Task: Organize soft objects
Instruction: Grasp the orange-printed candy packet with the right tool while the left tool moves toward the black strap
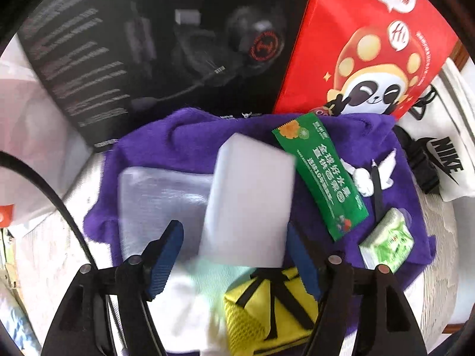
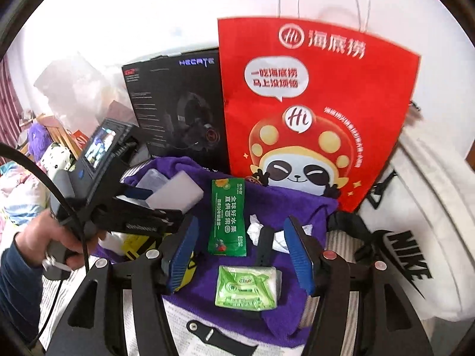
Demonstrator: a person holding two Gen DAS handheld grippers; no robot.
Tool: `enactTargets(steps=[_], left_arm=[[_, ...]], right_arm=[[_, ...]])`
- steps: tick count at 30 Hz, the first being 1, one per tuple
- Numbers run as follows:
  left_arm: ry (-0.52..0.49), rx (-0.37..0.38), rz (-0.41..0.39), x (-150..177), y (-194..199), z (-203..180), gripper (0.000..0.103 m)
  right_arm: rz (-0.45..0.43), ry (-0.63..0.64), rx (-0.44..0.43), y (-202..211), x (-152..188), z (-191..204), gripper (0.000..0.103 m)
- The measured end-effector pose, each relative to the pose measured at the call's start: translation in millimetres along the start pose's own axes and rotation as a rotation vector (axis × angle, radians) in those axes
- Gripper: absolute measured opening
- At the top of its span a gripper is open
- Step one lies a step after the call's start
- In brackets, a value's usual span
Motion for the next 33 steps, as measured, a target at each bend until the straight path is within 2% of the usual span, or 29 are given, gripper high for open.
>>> enactTargets(steps=[4, 8, 11, 14, 18, 22, 27, 31, 32, 33], left_arm=[[-0.003, -0.019, -0.047, 10.4, 31.1, 7.4, 0.073], [-0.005, 0.024, -0.059, 25.2, 47.9, 8.4, 0.074], [0.001, 0.031, -0.052, 27.1, 45.3, 14.4, 0.074], [0.010, 0.074, -0.025, 28.7, 38.6, 12.5, 0.074], [0.007, 0.071, -0.028, 31.3, 42.2, 8.9, 0.074], [-0.019, 0.047, -0.049, 41.8, 54.0, 14.4, 0.074], [-0.020, 0.076, -0.061, 80.3, 67.6, 19.5, 0.074], [-0.069, 0.085, -0.061, 110.5, 73.5, 9.0, 0.074], [-0.088, 0.088, -0.062, 118.5, 75.1, 5.0, 0.074], [-0.098, 0.093, -0.061, 123.4, 75.9, 2.0, 0.074]], right_arm=[[0.012, -0.024, -0.004, 18.4, 24.2, 3.9, 0.065], [0.064, -0.030, 0.011, 29.5, 67.2, 10.5, 0.066], [0.102, -0.069, 0.001, 33.1, 99.5, 15.5, 0.066], [0.131, -0.120, -0.038, 35.3, 127.0, 23.9, 0.066], [0.153, -0.158, -0.048, 40.6, 153.0, 36.3, 0.066], [0.166, -0.139, -0.037, 44.4, 171.6, 47.1, 0.066], [0.240, -0.131, -0.014, 30.5, 200.8, 50.5, 0.066], [0.275, -0.083, -0.018, 26.9, 220.6, 60.0, 0.066], [0.280, -0.075, -0.018, 26.5, 224.0, 61.3, 0.067], [0.280, -0.065, -0.022, 26.5, 227.2, 63.8, 0.072]])
Point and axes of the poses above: each gripper's, at about its wrist camera, not at the fingertips, and y roughly against the way its jaws point, z to its left, x to its underside, the point moved 8 cm from there along -y, roughly the way its jaws point, and after that the axes turned 8 degrees about y, right-handed, at the moved point
